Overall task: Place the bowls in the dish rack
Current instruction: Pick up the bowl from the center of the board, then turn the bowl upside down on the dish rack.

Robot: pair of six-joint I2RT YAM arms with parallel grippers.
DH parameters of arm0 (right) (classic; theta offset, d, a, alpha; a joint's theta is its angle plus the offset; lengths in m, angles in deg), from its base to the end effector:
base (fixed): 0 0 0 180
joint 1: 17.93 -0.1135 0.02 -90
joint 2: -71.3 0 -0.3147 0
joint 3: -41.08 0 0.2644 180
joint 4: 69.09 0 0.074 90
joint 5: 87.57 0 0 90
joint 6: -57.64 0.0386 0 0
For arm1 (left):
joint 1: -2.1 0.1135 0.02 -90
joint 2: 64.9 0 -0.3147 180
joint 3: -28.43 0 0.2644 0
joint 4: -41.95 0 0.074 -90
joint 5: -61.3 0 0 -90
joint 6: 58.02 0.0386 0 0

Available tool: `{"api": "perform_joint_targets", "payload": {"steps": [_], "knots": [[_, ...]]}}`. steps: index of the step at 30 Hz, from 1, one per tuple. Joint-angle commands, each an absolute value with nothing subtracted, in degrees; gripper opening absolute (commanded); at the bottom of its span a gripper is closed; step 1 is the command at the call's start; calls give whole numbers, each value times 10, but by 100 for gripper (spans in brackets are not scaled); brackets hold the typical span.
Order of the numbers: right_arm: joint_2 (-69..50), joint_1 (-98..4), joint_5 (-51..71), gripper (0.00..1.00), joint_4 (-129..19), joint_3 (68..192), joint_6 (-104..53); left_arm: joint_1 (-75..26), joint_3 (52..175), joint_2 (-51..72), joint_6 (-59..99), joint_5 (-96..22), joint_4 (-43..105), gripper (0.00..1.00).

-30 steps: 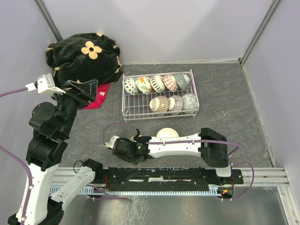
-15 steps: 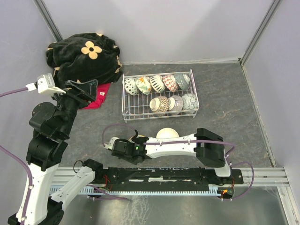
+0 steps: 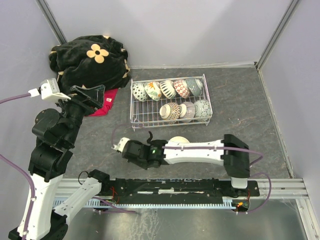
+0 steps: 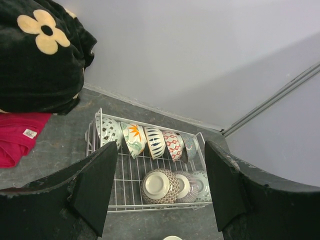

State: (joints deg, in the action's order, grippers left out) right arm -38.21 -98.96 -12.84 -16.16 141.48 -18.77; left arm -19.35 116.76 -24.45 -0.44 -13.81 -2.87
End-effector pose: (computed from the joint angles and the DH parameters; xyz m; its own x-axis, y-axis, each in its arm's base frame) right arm 0.0784 0.4314 0.2700 -0.3532 -0.7840 -0.5104 -0.8751 0.4698 -0.1159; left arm 0.0678 -0.0160 0.5197 -0.0195 -0.5490 -0.8356 0.1234 0.8280 -0.5469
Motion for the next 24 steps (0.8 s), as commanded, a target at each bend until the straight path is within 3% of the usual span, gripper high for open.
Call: {"api": "perform_joint_targets", "payload": {"steps": [1, 12, 24], "knots": [[-288, -962, -110, 1, -197, 1415, -191, -190, 1164, -242, 21, -141, -17, 77], [-213, -837, 21, 1, -206, 1480, -190, -190, 1157, -238, 21, -140, -13, 77], [-271, -713, 89, 1, -263, 1615, -136, -190, 1148, -226, 19, -146, 0, 77]]}}
